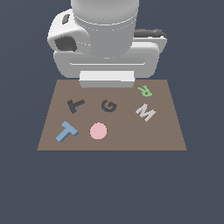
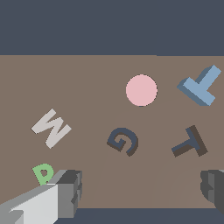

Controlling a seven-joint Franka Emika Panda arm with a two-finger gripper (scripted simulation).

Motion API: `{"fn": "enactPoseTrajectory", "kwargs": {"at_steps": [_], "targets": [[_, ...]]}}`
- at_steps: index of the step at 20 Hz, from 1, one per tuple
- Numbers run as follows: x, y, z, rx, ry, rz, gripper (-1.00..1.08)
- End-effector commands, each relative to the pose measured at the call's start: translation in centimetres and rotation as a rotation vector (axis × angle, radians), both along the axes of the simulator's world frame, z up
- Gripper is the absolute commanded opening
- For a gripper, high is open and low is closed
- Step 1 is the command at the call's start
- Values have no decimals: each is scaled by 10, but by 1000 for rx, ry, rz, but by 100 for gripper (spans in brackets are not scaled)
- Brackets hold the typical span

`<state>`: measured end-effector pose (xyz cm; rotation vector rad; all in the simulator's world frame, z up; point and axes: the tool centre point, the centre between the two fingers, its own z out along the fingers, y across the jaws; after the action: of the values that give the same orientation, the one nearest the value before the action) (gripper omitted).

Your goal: Insert a designated object into the corresponding slot on a board.

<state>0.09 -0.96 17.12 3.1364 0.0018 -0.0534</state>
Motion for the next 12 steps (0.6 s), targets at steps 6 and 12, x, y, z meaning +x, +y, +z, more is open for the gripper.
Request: {"fn": "enactPoseTrajectory", "kwargs": {"at_steps": [6,12], "targets": [[4,-3,-4,0,-1,-19,100],[19,-17,-19,-2,-5,-95,100]]}}
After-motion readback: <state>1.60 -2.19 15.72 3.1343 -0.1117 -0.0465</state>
